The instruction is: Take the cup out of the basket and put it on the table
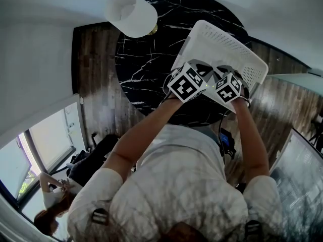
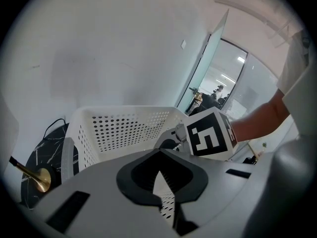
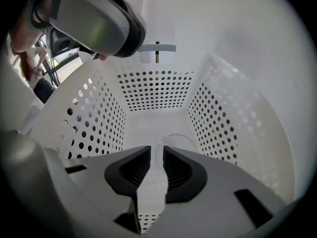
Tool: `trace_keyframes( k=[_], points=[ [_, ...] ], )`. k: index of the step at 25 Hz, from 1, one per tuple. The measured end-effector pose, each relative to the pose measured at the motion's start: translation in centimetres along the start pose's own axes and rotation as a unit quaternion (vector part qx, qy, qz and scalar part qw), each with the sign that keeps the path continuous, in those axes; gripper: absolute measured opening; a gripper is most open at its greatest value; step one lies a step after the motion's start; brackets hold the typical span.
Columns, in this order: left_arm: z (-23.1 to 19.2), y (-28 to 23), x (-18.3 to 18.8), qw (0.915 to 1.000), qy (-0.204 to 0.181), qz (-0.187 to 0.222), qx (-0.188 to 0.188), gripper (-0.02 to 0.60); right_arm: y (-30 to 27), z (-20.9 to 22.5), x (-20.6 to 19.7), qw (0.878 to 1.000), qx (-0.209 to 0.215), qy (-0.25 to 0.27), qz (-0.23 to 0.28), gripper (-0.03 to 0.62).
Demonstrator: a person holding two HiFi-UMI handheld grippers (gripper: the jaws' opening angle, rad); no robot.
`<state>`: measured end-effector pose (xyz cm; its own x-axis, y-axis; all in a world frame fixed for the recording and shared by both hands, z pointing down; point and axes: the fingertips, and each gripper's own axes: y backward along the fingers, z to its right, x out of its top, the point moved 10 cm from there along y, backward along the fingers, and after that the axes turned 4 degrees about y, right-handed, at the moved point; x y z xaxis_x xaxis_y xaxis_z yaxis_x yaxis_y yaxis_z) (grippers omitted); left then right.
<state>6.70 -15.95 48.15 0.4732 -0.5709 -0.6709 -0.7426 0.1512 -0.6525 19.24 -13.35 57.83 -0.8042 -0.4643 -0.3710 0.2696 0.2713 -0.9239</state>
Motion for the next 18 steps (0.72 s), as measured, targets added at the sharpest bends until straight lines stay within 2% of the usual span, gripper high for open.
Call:
trace_keyframes(
  k=[2, 3, 5, 12, 18],
  points=[
    [0.0, -0.1, -0.2, 1.0, 0.001, -0.003, 0.0, 0.006, -0.3, 0.0, -0.1, 1.0, -0.001, 0.004, -0.005, 0.075],
    [0.0, -0.2, -0.3, 1.0, 0.004, -0.005, 0.0, 0.006, -0.3, -0.1, -0.1, 1.0, -0.003, 0.006, -0.005, 0.042],
    [0.2, -0.1, -0.5, 0.9999, 0.007, -0.008, 0.001, 0.006, -0.4, -0.1, -0.2, 1.0, -0.005, 0.007, -0.005, 0.029],
    [1.0, 0.9, -0.9, 1.0, 0.008, 0.004, 0.0, 0.006, 0.4, -0.7, -0.5, 1.0, -0.014, 0.001, 0.006, 0.026],
    [2.3, 2.1, -0.8, 0.9997, -0.01, 0.023, 0.0, 0.006, 2.7, -1.6, -0.4, 0.999, -0.041, -0.009, 0.031, 0.026]
  ],
)
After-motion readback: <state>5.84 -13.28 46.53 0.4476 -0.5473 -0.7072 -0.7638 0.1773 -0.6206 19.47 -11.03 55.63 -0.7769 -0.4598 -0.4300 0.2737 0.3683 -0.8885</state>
